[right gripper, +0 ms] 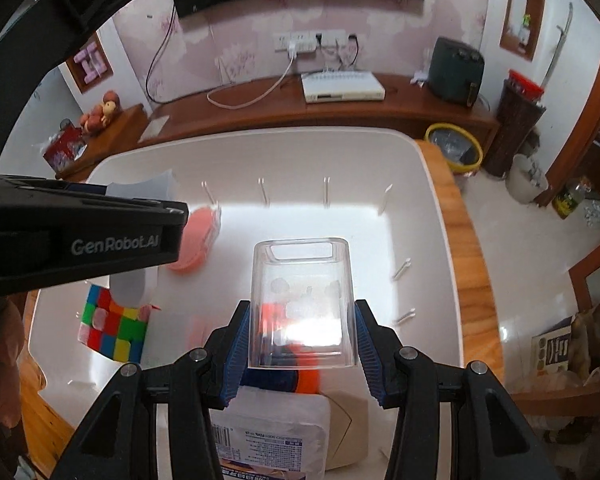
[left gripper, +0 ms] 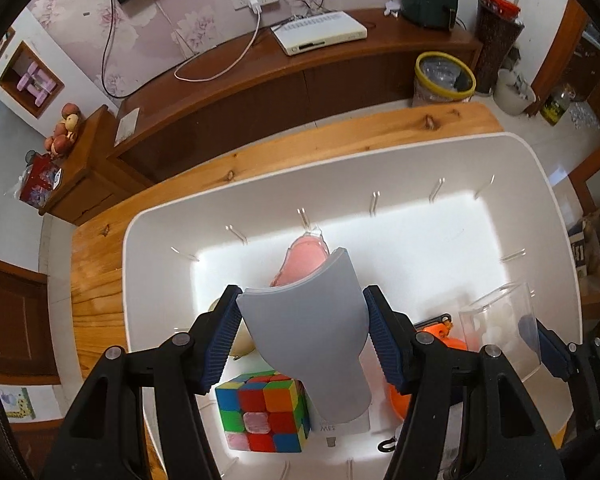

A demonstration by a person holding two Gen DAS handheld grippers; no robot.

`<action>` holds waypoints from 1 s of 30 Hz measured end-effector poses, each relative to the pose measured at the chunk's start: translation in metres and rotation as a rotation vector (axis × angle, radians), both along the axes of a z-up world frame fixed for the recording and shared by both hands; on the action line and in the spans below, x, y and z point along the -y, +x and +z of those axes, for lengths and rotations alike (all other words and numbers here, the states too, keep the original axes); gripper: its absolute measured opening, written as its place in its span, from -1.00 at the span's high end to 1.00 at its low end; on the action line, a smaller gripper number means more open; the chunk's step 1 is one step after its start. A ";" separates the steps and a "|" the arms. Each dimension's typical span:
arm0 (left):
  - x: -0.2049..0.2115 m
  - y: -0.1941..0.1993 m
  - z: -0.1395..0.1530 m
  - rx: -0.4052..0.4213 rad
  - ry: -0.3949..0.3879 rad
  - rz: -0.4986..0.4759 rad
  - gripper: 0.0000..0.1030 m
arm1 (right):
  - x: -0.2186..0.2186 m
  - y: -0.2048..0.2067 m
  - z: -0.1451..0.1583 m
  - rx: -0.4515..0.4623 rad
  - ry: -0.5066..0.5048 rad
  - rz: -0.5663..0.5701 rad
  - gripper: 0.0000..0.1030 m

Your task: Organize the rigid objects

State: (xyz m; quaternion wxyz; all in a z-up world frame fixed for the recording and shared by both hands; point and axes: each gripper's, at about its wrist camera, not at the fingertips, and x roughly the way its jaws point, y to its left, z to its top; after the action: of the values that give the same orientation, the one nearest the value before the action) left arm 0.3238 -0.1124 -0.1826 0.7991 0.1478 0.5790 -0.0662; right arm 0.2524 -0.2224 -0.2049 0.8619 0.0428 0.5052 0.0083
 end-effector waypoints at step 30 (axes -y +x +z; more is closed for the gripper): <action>-0.031 -0.063 0.073 0.079 -0.136 -0.081 -0.74 | -0.024 -0.071 0.051 0.113 -0.006 -0.012 -0.49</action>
State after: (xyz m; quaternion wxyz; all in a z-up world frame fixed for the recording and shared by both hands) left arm 0.2605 -0.0813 -0.1094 0.8262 0.1192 0.5346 -0.1316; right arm 0.1812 -0.1980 -0.1541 0.8893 0.0427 0.4553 0.0040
